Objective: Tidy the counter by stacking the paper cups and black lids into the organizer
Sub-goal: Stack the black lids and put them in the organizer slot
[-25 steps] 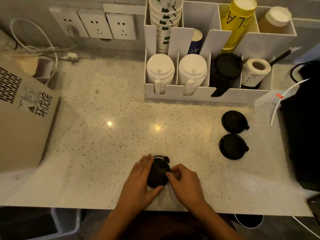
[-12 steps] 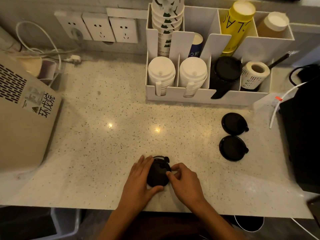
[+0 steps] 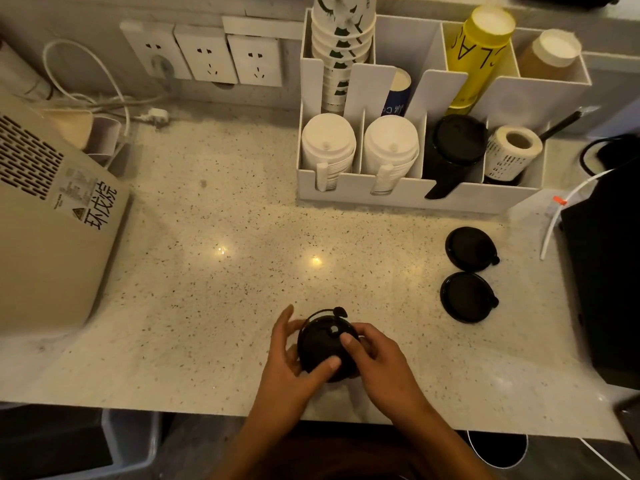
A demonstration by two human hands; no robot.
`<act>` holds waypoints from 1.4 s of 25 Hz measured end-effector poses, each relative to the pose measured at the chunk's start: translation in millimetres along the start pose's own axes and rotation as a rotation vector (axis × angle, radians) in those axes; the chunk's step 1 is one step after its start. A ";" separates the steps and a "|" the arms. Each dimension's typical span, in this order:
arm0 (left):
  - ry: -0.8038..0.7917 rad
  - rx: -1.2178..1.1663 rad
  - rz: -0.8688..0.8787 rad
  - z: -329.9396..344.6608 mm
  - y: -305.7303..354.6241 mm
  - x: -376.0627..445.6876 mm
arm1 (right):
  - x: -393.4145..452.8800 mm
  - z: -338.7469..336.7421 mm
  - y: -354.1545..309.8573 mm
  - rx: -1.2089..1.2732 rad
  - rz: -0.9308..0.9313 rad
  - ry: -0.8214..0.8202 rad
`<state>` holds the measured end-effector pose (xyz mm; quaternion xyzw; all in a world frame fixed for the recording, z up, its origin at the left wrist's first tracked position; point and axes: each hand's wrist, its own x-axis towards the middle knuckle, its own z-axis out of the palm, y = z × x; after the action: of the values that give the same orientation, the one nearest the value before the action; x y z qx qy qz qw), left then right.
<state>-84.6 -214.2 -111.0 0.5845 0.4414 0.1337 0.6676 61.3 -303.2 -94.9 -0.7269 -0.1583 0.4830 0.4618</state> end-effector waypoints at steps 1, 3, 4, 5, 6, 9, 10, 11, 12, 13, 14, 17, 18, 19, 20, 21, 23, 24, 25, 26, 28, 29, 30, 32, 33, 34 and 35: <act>-0.001 -0.117 -0.082 -2.3 5.8 -0.3 | -2.5 -2.3 -4.0 -0.004 -0.027 -0.028; -0.061 -0.268 -0.182 -9.0 13.9 2.3 | -5.4 -4.8 -10.6 -0.029 -0.071 -0.083; -0.107 -0.317 -0.208 -12.1 18.7 3.1 | -6.4 -5.4 -13.6 -0.043 -0.084 -0.112; -0.146 -0.356 -0.233 -14.0 22.9 3.3 | -7.1 -6.0 -15.9 -0.056 -0.092 -0.136; -0.180 -0.377 -0.256 -15.3 25.8 4.2 | -7.4 -6.7 -18.2 -0.067 -0.098 -0.156; -0.232 -0.367 -0.279 -18.7 30.4 6.2 | -7.7 -7.4 -21.6 -0.069 -0.106 -0.180; -0.230 -0.368 -0.279 -19.4 30.4 6.9 | -7.9 -7.2 -21.6 -0.066 -0.106 -0.183; -0.225 -0.378 -0.279 -19.8 30.0 7.0 | -8.0 -6.8 -21.7 -0.068 -0.107 -0.182; -0.223 -0.383 -0.276 -19.1 29.5 6.8 | -8.1 -6.7 -21.7 -0.073 -0.108 -0.179; -0.221 -0.380 -0.272 -18.3 29.5 6.0 | -8.1 -6.8 -21.6 -0.079 -0.110 -0.174; -0.214 -0.370 -0.269 -17.4 29.8 5.6 | -8.0 -6.9 -21.6 -0.085 -0.112 -0.172; -0.194 -0.334 -0.261 -15.3 32.2 5.2 | -8.5 -8.3 -22.1 -0.092 -0.115 -0.182; -0.194 -0.328 -0.258 -14.5 33.1 5.3 | -8.6 -9.5 -22.2 -0.094 -0.120 -0.184; -0.196 -0.330 -0.259 -13.0 34.0 5.0 | -8.9 -10.6 -22.1 -0.098 -0.128 -0.185; -0.197 -0.339 -0.262 -11.4 34.5 4.9 | -9.7 -11.5 -22.0 -0.099 -0.136 -0.186; -0.197 -0.352 -0.268 -10.0 34.3 4.1 | -10.4 -12.2 -21.6 -0.099 -0.144 -0.184; -0.208 -0.407 -0.283 -8.8 32.2 2.4 | -11.9 -13.9 -21.6 -0.089 -0.152 -0.166; -0.224 -0.448 -0.290 -9.4 30.5 1.4 | -12.3 -14.8 -22.4 -0.073 -0.149 -0.147; -0.251 -0.487 -0.293 -10.8 28.8 0.1 | -12.8 -16.3 -23.4 -0.055 -0.143 -0.125; -0.286 -0.511 -0.290 -12.4 27.4 -1.2 | -12.6 -17.9 -24.7 -0.043 -0.136 -0.103; -0.352 -0.509 -0.273 -13.6 25.3 -5.0 | -12.8 -21.3 -26.5 -0.021 -0.122 -0.063; -0.364 -0.498 -0.261 -12.9 24.3 -7.1 | -13.2 -22.6 -26.9 -0.006 -0.115 -0.050; -0.358 -0.487 -0.248 -11.3 23.7 -8.6 | -14.1 -23.4 -26.9 0.008 -0.106 -0.043; -0.323 -0.473 -0.220 -7.8 23.0 -10.1 | -16.1 -23.9 -25.4 0.045 -0.074 -0.044; -0.309 -0.476 -0.211 -6.2 22.8 -10.4 | -17.3 -24.4 -24.1 0.073 -0.053 -0.053; -0.300 -0.480 -0.205 -4.8 22.8 -10.3 | -18.5 -25.6 -23.2 0.101 -0.034 -0.065; -0.296 -0.483 -0.204 -4.0 23.0 -10.1 | -20.1 -27.4 -22.6 0.120 -0.021 -0.075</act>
<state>-85.7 -212.1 -85.6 0.3747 0.3510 0.0804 0.8543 79.7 -319.2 -62.2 -0.6774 -0.1540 0.5136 0.5035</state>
